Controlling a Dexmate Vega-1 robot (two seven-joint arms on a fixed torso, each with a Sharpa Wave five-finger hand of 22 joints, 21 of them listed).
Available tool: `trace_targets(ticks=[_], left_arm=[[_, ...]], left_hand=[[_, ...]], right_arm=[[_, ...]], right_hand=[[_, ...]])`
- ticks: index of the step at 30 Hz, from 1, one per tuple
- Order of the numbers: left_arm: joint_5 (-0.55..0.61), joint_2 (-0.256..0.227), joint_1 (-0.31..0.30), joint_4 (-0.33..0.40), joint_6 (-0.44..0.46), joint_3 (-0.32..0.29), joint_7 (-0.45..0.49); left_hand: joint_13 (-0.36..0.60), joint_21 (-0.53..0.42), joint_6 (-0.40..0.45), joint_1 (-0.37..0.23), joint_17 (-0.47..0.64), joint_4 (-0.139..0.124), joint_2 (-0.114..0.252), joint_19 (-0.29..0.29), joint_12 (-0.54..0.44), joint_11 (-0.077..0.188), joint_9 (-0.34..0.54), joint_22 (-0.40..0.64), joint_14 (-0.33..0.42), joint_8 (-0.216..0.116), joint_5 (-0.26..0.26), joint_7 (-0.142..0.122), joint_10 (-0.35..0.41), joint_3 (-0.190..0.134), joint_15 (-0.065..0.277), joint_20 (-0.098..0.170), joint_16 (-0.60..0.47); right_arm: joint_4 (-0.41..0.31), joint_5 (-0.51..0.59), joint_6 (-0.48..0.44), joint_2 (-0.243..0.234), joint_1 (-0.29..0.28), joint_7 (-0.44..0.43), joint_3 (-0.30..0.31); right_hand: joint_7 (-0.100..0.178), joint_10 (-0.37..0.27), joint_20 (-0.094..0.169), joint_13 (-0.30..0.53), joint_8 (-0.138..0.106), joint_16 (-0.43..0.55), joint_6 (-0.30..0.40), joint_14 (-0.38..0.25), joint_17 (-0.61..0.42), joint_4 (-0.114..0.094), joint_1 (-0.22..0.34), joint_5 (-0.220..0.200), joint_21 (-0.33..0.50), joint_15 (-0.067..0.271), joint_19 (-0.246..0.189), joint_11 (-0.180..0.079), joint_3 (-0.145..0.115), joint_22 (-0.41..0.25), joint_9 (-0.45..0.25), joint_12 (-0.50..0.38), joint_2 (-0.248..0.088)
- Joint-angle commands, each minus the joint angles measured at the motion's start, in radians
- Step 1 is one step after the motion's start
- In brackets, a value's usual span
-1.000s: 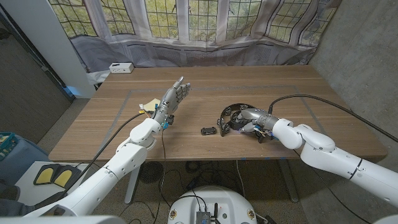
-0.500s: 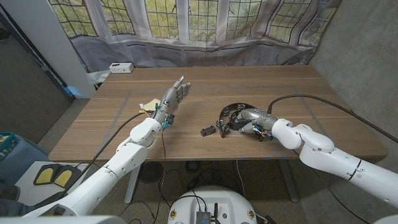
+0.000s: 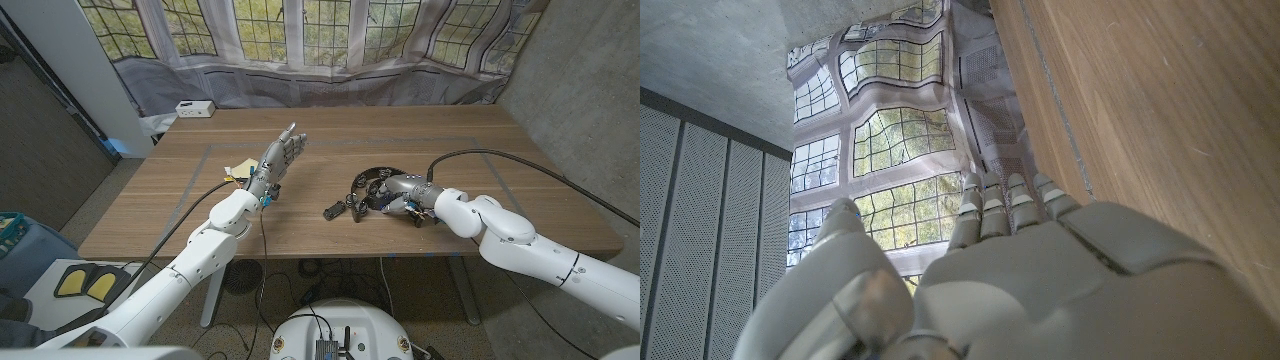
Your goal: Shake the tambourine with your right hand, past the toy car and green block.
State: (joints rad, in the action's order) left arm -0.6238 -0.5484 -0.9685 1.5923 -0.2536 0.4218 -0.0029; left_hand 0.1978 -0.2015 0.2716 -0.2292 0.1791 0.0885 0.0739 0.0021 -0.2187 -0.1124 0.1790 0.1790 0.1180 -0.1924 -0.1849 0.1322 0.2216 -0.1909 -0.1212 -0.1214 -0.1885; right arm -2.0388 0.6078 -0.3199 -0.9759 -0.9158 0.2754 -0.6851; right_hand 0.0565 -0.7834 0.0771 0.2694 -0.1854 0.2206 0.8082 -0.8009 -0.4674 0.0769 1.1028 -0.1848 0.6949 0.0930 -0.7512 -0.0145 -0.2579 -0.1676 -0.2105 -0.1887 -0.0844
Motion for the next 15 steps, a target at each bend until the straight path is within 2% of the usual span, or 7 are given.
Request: trace_targets(ticks=[1,4,7,8,9,15], left_arm=[[-0.001,0.002,0.005,-0.006,-0.002,0.000,-0.001],[-0.001,0.002,0.006,-0.005,0.000,0.001,-0.002],[0.000,0.001,0.006,-0.005,0.001,0.001,-0.001],[-0.001,0.001,0.006,-0.005,0.001,0.001,-0.001],[-0.001,0.001,0.006,-0.004,0.002,0.001,-0.001],[-0.002,0.000,0.004,-0.002,0.005,0.000,0.000]], left_hand=[[0.002,0.004,0.012,0.005,0.002,0.005,0.004,-0.005,0.001,0.002,0.002,0.002,0.003,0.001,0.001,-0.002,0.007,-0.004,-0.003,-0.009,-0.001],[0.002,0.004,0.012,0.005,0.002,0.005,0.004,-0.004,0.001,0.002,0.002,0.002,0.003,0.001,0.001,-0.003,0.008,-0.004,-0.004,-0.008,-0.001],[0.002,0.004,0.013,0.005,0.002,0.005,0.004,-0.005,0.001,0.004,0.002,0.002,0.002,0.000,0.001,-0.003,0.008,-0.004,-0.004,-0.009,-0.001],[0.002,0.004,0.013,0.005,0.002,0.005,0.004,-0.005,0.001,0.004,0.002,0.002,0.002,0.000,0.001,-0.003,0.008,-0.004,-0.003,-0.009,-0.001],[0.002,0.004,0.013,0.005,0.002,0.005,0.004,-0.005,0.001,0.001,0.002,0.002,0.002,0.000,0.001,-0.003,0.007,-0.004,-0.003,-0.009,0.000],[0.002,0.004,0.015,0.005,0.002,0.006,0.005,-0.005,0.001,0.001,0.002,0.002,0.002,0.000,0.001,-0.003,0.007,-0.005,-0.003,-0.009,-0.001]], right_arm=[[-0.032,0.067,-0.055,-0.001,0.012,0.059,-0.019],[-0.039,0.088,-0.071,-0.001,0.013,0.072,-0.024],[-0.049,0.114,-0.090,-0.002,0.016,0.096,-0.030],[-0.054,0.123,-0.095,-0.004,0.017,0.106,-0.032],[-0.058,0.133,-0.101,-0.005,0.021,0.121,-0.035],[-0.076,0.180,-0.121,-0.003,0.025,0.162,-0.043]], right_hand=[[0.004,0.037,0.005,0.003,0.006,-0.010,-0.044,0.027,0.018,0.001,-0.014,0.004,-0.012,0.015,0.015,-0.004,0.007,-0.001,-0.001,0.001,0.018],[0.009,0.067,0.000,0.003,0.008,-0.017,-0.089,0.051,0.022,0.004,-0.027,0.005,-0.025,0.007,0.031,-0.002,0.008,-0.001,-0.001,0.003,0.024],[0.015,0.128,-0.011,0.003,0.009,-0.030,-0.157,0.110,0.028,0.014,-0.042,0.005,-0.049,-0.015,0.063,0.002,0.011,-0.002,-0.001,0.007,0.038],[0.019,0.146,-0.020,0.005,0.005,-0.031,-0.172,0.135,0.029,0.009,-0.063,0.005,-0.057,-0.022,0.070,-0.001,0.016,-0.002,-0.002,0.004,0.039],[0.019,0.161,-0.025,0.005,0.006,-0.034,-0.193,0.152,0.032,0.012,-0.066,0.004,-0.065,-0.026,0.080,0.002,0.016,-0.002,-0.002,0.004,0.044],[0.020,0.242,-0.054,0.004,0.001,-0.042,-0.261,0.272,0.045,0.013,-0.119,0.003,-0.119,-0.061,0.156,0.006,0.026,-0.003,-0.003,0.002,0.065]])
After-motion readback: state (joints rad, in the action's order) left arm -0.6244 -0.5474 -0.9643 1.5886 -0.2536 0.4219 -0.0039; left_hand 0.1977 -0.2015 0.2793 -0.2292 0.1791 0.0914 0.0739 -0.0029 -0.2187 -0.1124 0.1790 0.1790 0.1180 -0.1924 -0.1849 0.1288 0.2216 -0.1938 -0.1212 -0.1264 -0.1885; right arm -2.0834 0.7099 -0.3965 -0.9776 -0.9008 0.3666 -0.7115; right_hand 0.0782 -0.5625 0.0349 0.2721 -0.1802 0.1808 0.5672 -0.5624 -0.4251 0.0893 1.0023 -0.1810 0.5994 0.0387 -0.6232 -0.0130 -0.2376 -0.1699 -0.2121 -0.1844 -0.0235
